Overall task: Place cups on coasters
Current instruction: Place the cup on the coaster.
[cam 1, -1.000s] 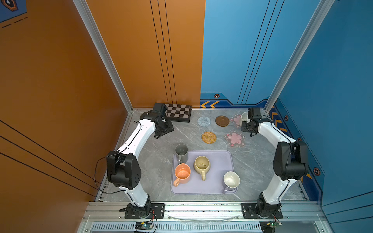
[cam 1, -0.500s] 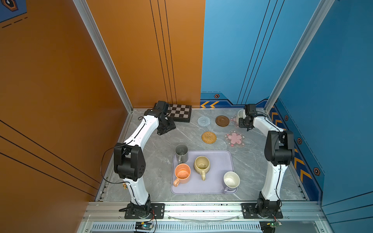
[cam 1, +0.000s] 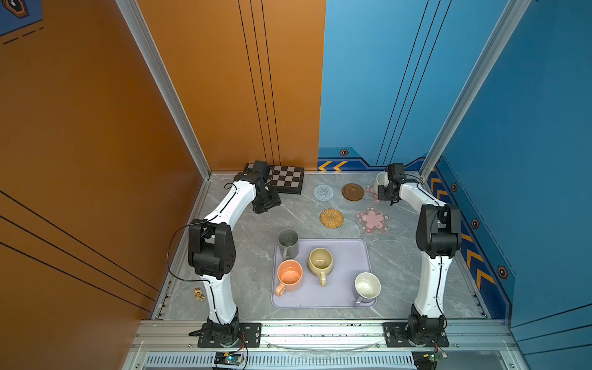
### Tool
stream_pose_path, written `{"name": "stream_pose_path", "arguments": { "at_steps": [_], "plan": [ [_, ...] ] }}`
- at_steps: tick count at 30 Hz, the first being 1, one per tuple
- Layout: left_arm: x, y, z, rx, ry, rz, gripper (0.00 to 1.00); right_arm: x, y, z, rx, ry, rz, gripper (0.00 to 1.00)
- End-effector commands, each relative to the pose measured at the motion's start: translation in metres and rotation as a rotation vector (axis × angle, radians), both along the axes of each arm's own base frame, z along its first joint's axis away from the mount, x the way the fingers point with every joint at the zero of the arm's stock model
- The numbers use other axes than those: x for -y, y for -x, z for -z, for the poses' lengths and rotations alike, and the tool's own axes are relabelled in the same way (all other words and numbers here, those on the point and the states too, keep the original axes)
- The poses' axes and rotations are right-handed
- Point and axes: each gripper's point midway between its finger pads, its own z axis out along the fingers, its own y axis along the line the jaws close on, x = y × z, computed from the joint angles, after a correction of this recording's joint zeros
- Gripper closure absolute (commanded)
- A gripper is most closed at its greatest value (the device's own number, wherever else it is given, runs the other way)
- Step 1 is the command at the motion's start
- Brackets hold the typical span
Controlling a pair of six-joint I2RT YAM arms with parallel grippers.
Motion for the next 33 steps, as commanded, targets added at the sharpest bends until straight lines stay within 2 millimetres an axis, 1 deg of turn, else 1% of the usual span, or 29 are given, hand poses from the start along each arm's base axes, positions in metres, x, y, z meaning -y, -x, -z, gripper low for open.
{"name": "stream_pose_path", "arguments": {
  "at_steps": [1, 2, 3, 8, 10, 12, 17, 23, 30, 31, 33],
  "plan": [
    [0.005, -0.005, -0.003, 0.001, 0.022, 0.004, 0.44, 0.009, -0.024, -0.031, 0.115, 0.036, 0.014, 1.0],
    [0.005, -0.007, -0.003, 0.003, 0.022, 0.004, 0.44, 0.01, -0.024, -0.029, 0.111, 0.039, 0.012, 1.0],
    [0.005, -0.007, -0.003, 0.003, 0.023, 0.007, 0.45, 0.011, -0.032, -0.041, 0.141, 0.041, 0.012, 1.0],
    [0.005, -0.01, -0.001, 0.002, 0.019, 0.007, 0.45, 0.01, -0.034, -0.045, 0.15, 0.041, 0.004, 1.0],
    [0.006, -0.011, 0.003, -0.007, 0.02, 0.003, 0.45, 0.009, -0.034, -0.048, 0.155, 0.044, -0.002, 1.0],
    [0.008, -0.012, 0.006, -0.013, 0.027, 0.005, 0.44, 0.01, -0.035, -0.047, 0.152, 0.053, -0.006, 1.0],
    [0.016, -0.015, 0.009, -0.019, 0.034, 0.016, 0.45, 0.011, -0.033, -0.035, 0.117, 0.044, -0.003, 1.0],
    [0.017, -0.016, 0.006, -0.011, 0.038, 0.014, 0.44, 0.019, -0.026, -0.026, 0.078, 0.042, 0.045, 1.0],
    [0.016, -0.013, 0.004, -0.011, 0.039, 0.011, 0.44, 0.021, -0.019, -0.014, 0.032, 0.029, 0.05, 1.0],
    [0.016, -0.012, 0.003, -0.011, 0.04, 0.011, 0.45, 0.02, -0.018, -0.013, 0.028, 0.023, 0.048, 0.99],
    [0.016, -0.011, 0.002, -0.008, 0.038, 0.011, 0.44, 0.019, -0.016, -0.008, 0.011, 0.008, 0.042, 0.92]
  ]
}}
